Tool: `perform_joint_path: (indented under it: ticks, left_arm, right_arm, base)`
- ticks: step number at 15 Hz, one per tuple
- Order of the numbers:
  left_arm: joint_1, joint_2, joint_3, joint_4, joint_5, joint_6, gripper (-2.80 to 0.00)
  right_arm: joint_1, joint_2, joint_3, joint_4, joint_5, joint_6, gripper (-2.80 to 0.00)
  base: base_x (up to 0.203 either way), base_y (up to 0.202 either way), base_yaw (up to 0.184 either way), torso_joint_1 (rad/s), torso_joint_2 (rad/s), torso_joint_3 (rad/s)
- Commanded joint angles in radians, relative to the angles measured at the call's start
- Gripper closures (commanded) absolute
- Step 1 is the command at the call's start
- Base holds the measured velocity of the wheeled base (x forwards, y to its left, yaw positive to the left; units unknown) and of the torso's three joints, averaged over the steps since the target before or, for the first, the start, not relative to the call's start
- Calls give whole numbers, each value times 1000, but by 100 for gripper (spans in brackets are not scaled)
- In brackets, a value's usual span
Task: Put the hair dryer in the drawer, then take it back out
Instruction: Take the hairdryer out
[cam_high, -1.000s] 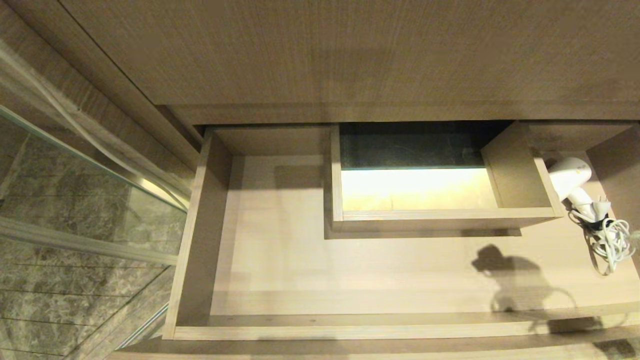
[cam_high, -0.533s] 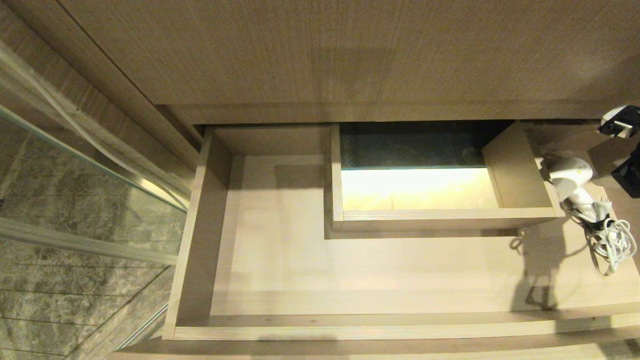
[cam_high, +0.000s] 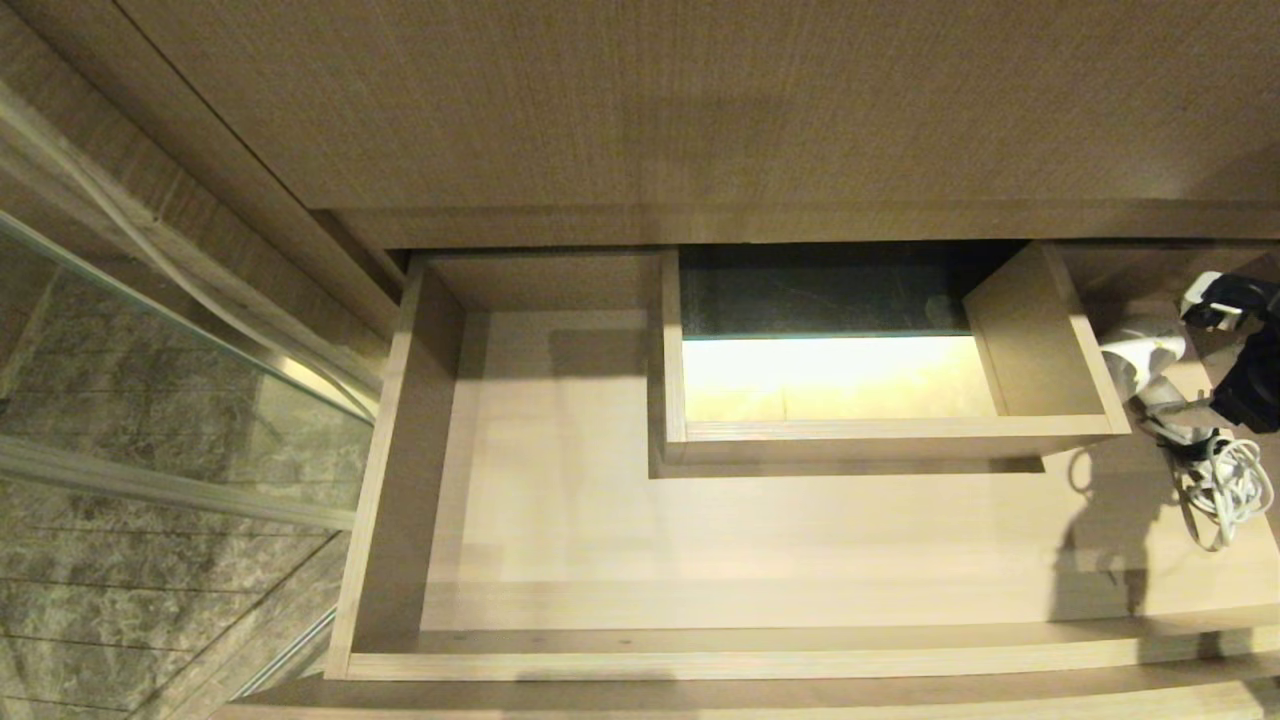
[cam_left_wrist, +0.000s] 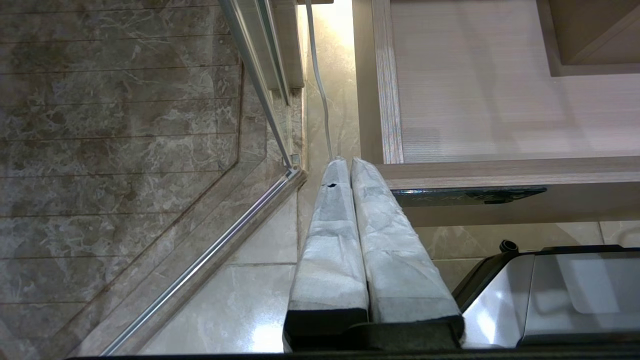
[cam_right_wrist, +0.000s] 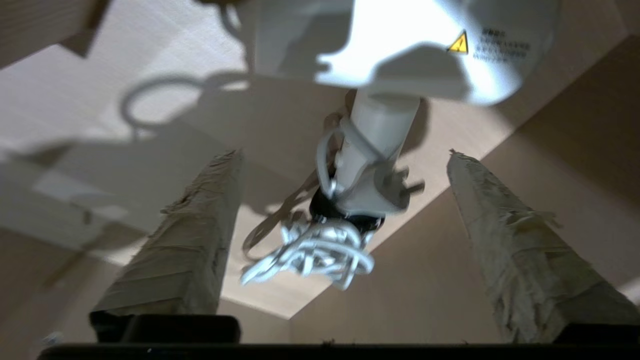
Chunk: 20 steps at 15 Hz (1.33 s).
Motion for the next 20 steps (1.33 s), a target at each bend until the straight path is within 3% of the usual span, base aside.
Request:
perform_joint_path:
  ticks: [1, 15, 16, 20]
  left_arm:
    - [0, 0, 0, 0, -1, 0, 0]
    - [0, 0, 0, 0, -1, 0, 0]
    - [-1, 0, 0, 0, -1, 0, 0]
    - [0, 0, 0, 0, -1, 0, 0]
  right_arm:
    - [-3, 55, -32, -3, 2, -49, -280]
    - [-9, 260, -198, -4, 7, -45, -280]
    - [-9, 268, -205, -3, 18, -42, 0]
    - [-7, 280, -219, -22, 19, -42, 0]
  base:
    - [0, 0, 0, 0, 0, 0]
    - [0, 0, 0, 0, 0, 0]
    - [0, 0, 0, 0, 0, 0]
    - [0, 0, 0, 0, 0, 0]
